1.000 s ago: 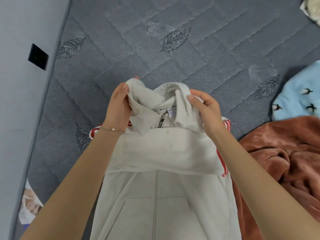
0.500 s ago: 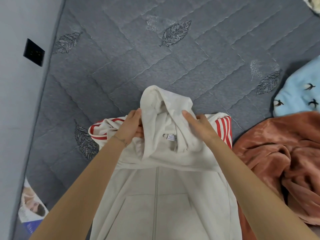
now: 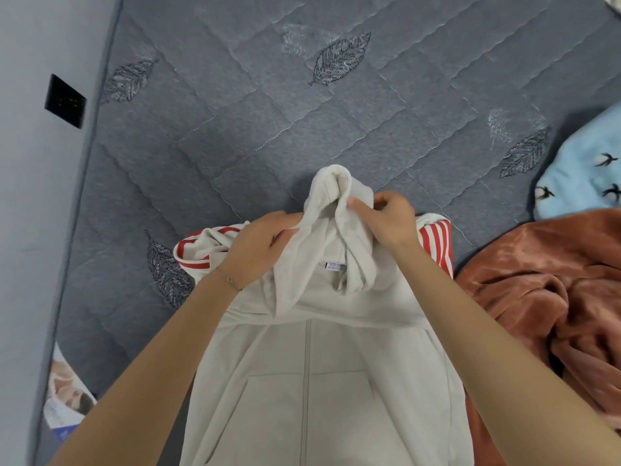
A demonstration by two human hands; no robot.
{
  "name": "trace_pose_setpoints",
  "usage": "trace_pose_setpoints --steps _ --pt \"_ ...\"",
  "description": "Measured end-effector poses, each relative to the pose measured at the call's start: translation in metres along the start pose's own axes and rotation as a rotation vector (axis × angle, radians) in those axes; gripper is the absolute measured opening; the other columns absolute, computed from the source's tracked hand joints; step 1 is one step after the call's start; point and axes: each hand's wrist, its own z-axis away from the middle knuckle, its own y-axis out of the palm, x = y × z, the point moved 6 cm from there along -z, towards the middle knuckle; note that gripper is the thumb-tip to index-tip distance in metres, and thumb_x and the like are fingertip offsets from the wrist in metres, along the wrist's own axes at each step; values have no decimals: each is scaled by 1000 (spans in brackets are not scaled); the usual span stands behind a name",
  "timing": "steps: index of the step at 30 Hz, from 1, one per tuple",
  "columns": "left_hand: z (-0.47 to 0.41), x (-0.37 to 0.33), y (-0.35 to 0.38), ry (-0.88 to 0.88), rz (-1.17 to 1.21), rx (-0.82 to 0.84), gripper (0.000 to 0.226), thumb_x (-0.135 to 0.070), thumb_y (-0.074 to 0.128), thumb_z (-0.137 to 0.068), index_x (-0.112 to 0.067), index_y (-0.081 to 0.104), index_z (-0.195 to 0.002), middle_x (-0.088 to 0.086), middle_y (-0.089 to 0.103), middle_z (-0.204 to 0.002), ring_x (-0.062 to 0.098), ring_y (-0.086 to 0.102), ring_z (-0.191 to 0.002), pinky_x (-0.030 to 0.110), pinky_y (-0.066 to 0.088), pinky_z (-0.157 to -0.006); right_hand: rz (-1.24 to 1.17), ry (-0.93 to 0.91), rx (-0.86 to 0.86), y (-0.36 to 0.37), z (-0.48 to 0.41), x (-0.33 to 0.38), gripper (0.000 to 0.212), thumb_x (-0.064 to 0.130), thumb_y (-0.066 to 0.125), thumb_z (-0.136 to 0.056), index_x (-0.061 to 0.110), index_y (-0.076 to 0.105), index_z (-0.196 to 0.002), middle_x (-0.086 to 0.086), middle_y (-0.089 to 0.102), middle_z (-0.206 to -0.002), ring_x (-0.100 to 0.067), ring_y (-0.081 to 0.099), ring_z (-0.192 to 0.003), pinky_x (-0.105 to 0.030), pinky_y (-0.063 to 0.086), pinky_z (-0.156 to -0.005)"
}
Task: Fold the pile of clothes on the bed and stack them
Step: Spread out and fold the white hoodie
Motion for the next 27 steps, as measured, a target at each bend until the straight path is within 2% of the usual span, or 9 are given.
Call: trace_pose_setpoints --steps 2,4,9,12,14,17,21,24,27 --pt "2 1 -4 2 -33 -54 38 -16 45 -95 -15 64 -127 -13 51 -76 -4 49 -76 19 41 -71 -62 -5 -17 -5 -2 1 21 24 74 -84 9 61 -78 1 59 -73 -15 54 -71 -28 43 -69" --pt "4 3 -15 -18 -5 -174 41 -7 43 -95 -18 63 -129 -1 61 -85 4 50 -79 25 44 -76 -230 -21 -125 -19 -1 -2 23 13 69 -87 17 52 -73 5 54 -70 -12 50 -68 -26 41 -68" --pt "5 10 -41 -26 150 -364 40 3 42 -95 -14 64 -125 12 67 -106 18 57 -93 24 43 -84 -444 -24 -134 -44 8 -13 31 10 66 -90 20 43 -72 3 42 -67 -9 38 -61 -22 35 -59" --pt "12 27 -40 -59 91 -271 40 6 44 -96 -17 66 -121 15 66 -102 22 56 -87 28 43 -79 -268 17 -61 -47 13 -36 27 24 72 -83 25 49 -68 3 52 -64 -10 46 -59 -27 41 -59" --pt "19 41 -30 -110 65 -110 45 10 45 -94 -22 66 -117 10 66 -104 13 57 -89 23 43 -80 -47 18 -81 -51 17 -53 22 32 71 -75 26 52 -64 -1 60 -68 -16 55 -66 -34 46 -64" --pt "30 50 -9 -212 67 142 43 4 52 -93 -28 66 -116 -2 67 -112 0 57 -95 20 44 -87 41 83 -21 -47 22 -73 20 8 69 -81 14 54 -71 -3 58 -74 -23 54 -75 -26 43 -67" --pt "26 47 -7 -483 338 33 24 -18 51 -100 -12 74 -102 -8 67 -107 2 57 -102 13 41 -88 -209 119 32 -40 26 -62 25 -4 64 -84 20 59 -86 2 63 -86 -19 61 -87 -34 51 -83" --pt "9 48 -11 -613 357 -184 38 -28 50 -101 -7 60 -71 -1 56 -74 8 49 -72 26 38 -71 -552 265 4 -31 27 -48 24 11 69 -89 21 54 -106 4 63 -90 -10 62 -80 -17 52 -69" --pt "-4 50 -4 -729 326 -248 37 -31 64 -93 -15 44 -67 -3 44 -68 9 41 -63 27 34 -71 -412 351 44 -22 20 -44 45 41 74 -84 13 57 -116 -2 66 -106 -15 64 -90 -24 52 -79"
